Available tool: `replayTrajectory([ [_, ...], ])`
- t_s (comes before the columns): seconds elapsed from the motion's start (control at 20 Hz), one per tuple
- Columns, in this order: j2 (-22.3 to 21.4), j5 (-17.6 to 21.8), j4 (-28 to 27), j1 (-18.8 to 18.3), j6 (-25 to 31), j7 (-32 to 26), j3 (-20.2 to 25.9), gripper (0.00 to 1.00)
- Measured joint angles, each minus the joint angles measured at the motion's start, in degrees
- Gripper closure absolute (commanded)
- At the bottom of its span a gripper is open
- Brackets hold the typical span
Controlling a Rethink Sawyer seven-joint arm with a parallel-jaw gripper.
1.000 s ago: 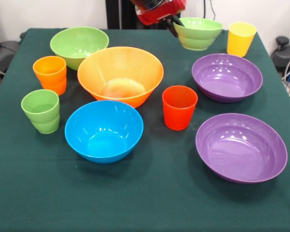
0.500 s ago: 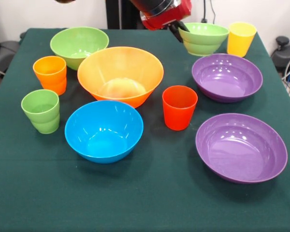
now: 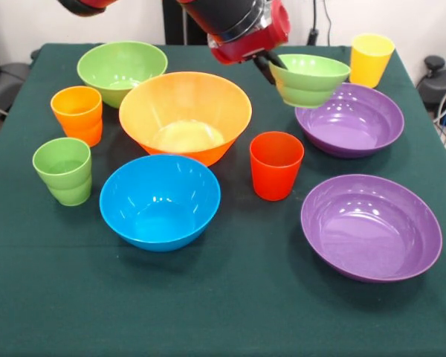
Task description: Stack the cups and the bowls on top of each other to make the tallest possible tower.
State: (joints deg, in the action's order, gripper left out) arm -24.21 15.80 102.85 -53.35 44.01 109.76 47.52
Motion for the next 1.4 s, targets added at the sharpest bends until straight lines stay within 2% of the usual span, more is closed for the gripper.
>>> replayTrajectory([
  [0.5,-0.55,-1.04,-8.96,2.29,11.68,0.0,-0.09,1.0],
  [0.85,-0.49,-0.99,-12.2,2.35,13.79,0.0,-0.09,1.0],
  [1.4,-0.39,-0.85,-12.66,2.3,13.79,0.0,-0.06,1.0],
])
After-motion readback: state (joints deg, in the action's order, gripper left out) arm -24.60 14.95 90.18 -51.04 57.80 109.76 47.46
